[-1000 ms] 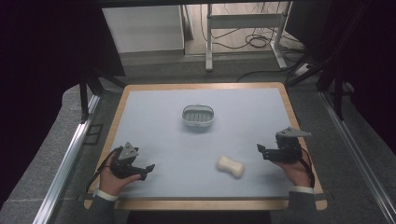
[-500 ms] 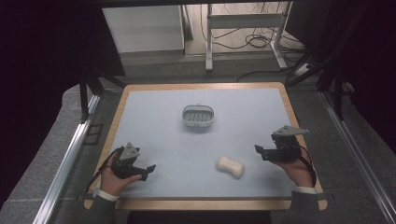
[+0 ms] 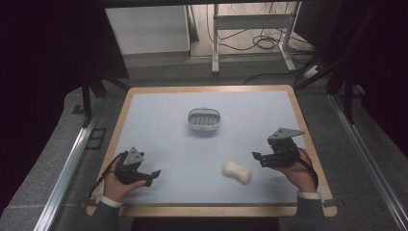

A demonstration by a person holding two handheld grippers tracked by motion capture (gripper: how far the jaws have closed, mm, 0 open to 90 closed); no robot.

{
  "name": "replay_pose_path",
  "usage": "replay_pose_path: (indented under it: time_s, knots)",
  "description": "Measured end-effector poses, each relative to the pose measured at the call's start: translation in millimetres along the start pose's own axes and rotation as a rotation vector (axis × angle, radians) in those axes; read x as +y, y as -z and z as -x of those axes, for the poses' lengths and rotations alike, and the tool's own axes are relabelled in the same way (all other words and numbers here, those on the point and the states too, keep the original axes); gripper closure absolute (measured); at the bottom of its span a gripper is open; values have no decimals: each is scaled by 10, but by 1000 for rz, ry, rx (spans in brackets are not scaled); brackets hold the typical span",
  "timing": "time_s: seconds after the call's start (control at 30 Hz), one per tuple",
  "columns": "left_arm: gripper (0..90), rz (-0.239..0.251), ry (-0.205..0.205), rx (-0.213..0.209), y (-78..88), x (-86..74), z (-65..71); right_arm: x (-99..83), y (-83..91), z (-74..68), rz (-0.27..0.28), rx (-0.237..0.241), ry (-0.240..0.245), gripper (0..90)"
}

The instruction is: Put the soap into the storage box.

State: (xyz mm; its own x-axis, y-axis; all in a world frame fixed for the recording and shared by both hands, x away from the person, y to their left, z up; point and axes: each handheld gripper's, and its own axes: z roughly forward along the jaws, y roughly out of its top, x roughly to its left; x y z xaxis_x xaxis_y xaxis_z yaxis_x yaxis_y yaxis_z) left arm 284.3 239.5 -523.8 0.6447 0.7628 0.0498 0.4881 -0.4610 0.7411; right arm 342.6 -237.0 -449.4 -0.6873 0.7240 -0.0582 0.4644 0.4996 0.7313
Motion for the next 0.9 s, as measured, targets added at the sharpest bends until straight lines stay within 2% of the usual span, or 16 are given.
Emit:
replay_pose_path:
  time_s: [0.17,0.4,0.67,0.9]
  knots:
    - [67,-1,1,1,4,-3,-7,33,-73,-100,-30,56,35,210]
    - [67,0,2,2,5,-4,-9,68,-141,-222,-60,83,79,210]
    - [67,-5,2,2,2,-6,-8,83,-182,-294,-73,105,92,212]
    - [67,-5,4,0,0,-7,-4,89,-284,-387,-124,135,111,214]
